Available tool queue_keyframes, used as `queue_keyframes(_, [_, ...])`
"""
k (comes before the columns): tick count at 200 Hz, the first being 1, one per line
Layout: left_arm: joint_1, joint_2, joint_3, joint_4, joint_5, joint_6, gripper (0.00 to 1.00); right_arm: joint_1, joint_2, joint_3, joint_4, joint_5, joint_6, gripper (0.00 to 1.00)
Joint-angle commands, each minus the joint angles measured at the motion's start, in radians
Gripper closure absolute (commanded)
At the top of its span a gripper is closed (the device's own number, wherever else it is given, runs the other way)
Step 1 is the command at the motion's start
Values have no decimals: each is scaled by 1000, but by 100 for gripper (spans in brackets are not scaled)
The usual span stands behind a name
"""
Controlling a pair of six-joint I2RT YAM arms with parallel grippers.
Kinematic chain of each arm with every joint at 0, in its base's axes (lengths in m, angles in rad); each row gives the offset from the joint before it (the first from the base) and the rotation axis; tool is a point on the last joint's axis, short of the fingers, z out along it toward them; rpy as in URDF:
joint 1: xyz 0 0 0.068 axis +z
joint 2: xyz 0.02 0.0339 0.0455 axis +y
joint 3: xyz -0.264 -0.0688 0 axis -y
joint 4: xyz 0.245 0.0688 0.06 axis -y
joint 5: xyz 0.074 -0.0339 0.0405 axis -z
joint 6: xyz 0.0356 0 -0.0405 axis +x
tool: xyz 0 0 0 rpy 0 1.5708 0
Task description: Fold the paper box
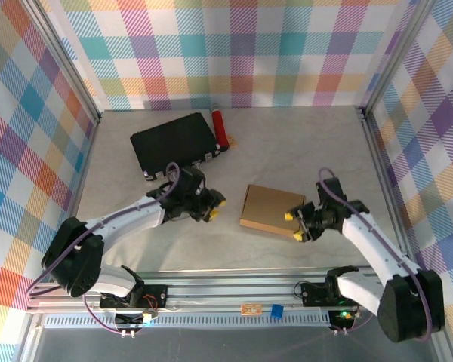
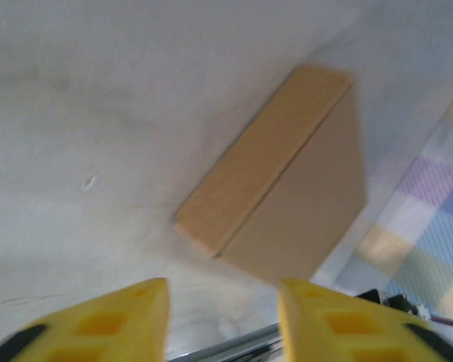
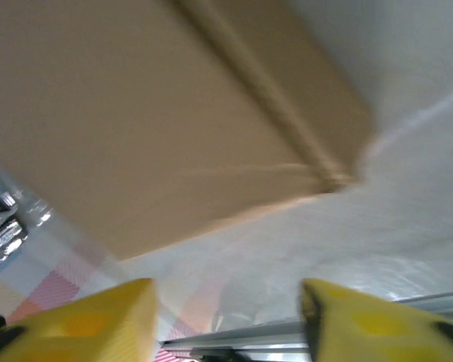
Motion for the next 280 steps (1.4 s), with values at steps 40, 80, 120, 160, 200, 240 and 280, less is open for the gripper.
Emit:
queue_keyframes(40, [301,-263,179,-258,-105,406,0,-115,65,502,-182,323,-529,1])
queue_keyframes(80, [353,-429,232,-564,-555,523,0,-113,60,458,-153,712,-646,1])
queue_keyframes(120, [353,-625,42,-585,-826,805,1,-82,28,108,256,702,-894,1])
queue_keyframes(160, [355,-872,-320,-236,-921,1105,0,-79,19,-81,464,694,-899,1])
queue_keyframes(200, [358,-911,-583,135,-862,1247,0,-78,31,-200,735,662,-1023,1])
queue_keyframes(240, [429,-595,-580,370,-751,1233,0,-87,143,-268,1025,532,-1174,1])
queue_keyframes(280, [521,-204,-485,642,-653,1214,0,-108,363,-141,1144,401,-1230,1])
